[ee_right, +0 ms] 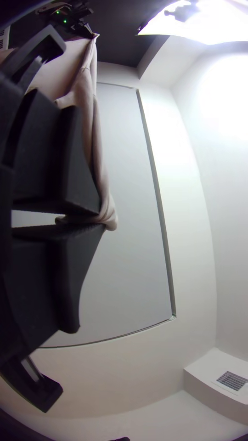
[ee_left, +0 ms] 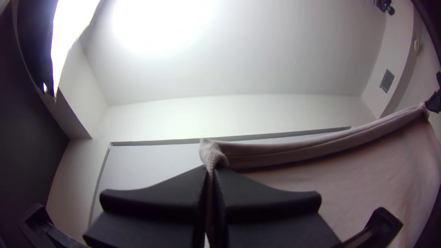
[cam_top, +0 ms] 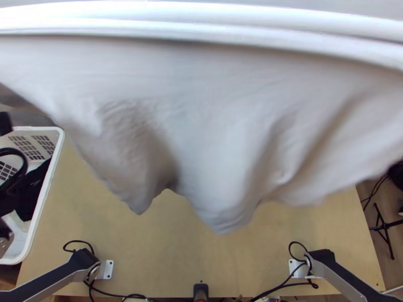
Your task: Fold the t-shirt
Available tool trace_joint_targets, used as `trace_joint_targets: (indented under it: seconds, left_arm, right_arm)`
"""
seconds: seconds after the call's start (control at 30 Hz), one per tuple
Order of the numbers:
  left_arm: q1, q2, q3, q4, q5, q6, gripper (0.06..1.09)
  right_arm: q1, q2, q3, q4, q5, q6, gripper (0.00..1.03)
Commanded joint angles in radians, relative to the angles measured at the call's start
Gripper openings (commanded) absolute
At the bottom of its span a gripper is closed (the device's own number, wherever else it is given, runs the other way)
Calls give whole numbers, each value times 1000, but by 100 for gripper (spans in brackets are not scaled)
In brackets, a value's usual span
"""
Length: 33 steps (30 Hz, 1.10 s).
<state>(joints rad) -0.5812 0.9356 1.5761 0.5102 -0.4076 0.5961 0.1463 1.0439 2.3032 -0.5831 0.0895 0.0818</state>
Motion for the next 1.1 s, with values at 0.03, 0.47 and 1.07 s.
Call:
trace_joint_targets:
  seconds: [0.03,0.47,1.07]
  left_arm:
    - [4,-66,-19,-32,-7,-18,9]
    - [-6,-259,-484,-246,-34,-239,9]
    - [264,158,-817,237,170,-191,9]
  right_arm:
    - [-31,-108,-37,-29,10,-30,3]
    - [27,-277,-656,-158,-47,-96,3]
    - [102,56,-1364,634,-45,-295,3]
